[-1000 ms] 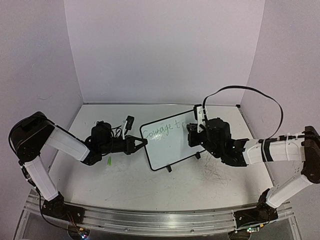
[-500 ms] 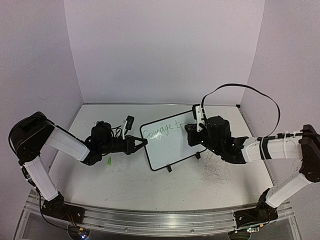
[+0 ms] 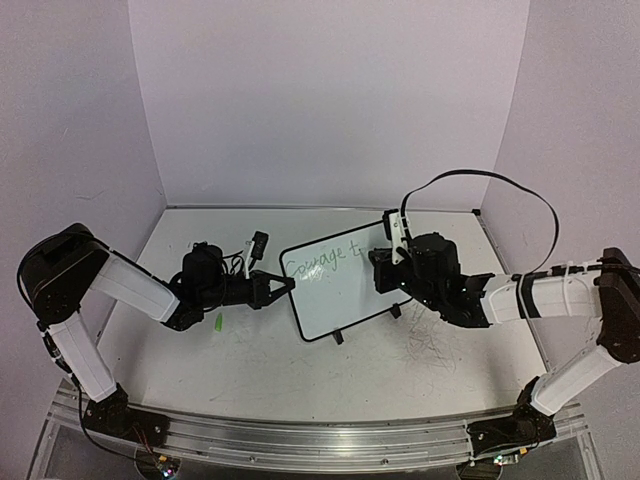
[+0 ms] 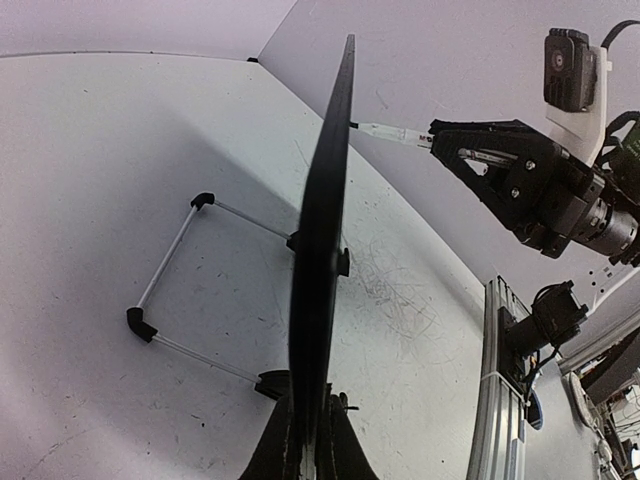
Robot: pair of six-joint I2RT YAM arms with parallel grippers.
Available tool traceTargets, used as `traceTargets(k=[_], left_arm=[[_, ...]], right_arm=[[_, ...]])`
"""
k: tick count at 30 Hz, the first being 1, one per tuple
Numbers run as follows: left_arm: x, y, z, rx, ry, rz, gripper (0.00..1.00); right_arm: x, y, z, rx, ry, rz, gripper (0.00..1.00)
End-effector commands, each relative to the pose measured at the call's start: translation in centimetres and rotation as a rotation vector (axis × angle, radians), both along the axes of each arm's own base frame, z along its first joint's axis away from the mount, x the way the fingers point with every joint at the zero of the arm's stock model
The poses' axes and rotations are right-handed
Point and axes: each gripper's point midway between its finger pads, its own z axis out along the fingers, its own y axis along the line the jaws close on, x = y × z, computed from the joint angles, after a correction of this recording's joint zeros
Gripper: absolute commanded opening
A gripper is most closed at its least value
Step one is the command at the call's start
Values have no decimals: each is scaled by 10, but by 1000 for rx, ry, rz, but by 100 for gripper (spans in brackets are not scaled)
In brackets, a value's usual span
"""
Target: Write a sentence on the whiteboard
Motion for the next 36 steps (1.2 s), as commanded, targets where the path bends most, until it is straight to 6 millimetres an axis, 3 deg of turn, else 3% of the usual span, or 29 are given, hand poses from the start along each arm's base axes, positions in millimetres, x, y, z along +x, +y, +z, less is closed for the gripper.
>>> traceTargets(k=[1,13,24,36], left_arm=[[2,7,-4,34,4,27,0],[1,7,-2,33,7,27,0],[1,7,-2,36,6,27,0],[1,7,-2,38,7,27,0]], right_arm=[[7,4,16,34,-30,-16,0],[0,-8,3,19,-2,-45,0],[4,-14,9,29,-15,-86,0],[13,-2,27,58,-66,-75,0]])
